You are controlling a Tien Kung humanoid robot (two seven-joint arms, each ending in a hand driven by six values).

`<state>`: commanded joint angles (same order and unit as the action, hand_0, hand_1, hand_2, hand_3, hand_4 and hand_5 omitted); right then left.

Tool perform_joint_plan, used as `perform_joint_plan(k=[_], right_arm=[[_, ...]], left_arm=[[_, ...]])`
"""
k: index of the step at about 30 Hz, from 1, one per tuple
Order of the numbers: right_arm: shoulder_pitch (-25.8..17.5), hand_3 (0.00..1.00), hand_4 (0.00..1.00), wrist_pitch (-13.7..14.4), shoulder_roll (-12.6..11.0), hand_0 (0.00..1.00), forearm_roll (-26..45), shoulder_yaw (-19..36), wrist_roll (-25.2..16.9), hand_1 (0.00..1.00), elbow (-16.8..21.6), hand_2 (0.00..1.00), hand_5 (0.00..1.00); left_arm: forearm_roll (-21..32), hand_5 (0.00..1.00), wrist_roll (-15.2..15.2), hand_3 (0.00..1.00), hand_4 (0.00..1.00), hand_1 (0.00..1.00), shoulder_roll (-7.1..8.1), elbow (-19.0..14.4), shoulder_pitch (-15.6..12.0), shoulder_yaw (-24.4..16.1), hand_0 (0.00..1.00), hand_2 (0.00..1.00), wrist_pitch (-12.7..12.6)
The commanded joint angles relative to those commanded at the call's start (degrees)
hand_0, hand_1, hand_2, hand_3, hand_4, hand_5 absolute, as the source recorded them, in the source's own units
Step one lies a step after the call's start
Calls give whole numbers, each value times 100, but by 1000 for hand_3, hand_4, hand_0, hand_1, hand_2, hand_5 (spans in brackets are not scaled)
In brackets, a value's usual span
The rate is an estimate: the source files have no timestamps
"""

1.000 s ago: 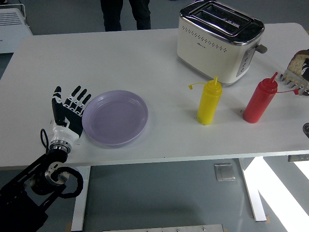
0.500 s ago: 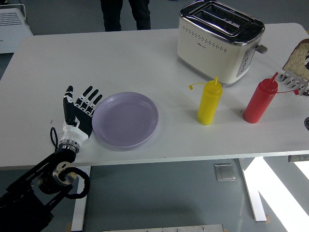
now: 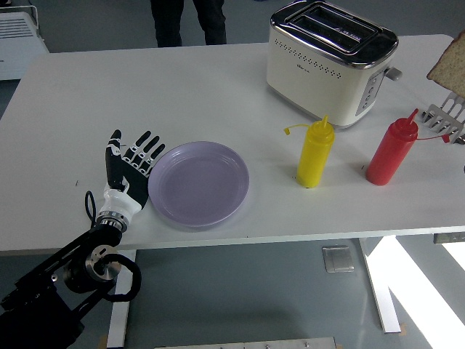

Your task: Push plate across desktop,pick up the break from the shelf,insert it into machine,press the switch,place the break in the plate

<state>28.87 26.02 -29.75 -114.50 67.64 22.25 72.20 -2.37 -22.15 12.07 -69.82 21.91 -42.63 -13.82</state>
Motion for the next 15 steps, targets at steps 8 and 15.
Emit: perform_joint_plan(k=[8,15], right_arm=[[28,412,242,-26,-92,437,278,93,94,478,516,472,2],[120,412,243,-59,-190,432,585,147,187,475,1083,470,2]], left_arm=[[-26,998,3,695,690,775,1,-203,20,14,834,732,-26],[-127,998,-22,694,687,774,45,-433,-12,-191,833,731,-123]])
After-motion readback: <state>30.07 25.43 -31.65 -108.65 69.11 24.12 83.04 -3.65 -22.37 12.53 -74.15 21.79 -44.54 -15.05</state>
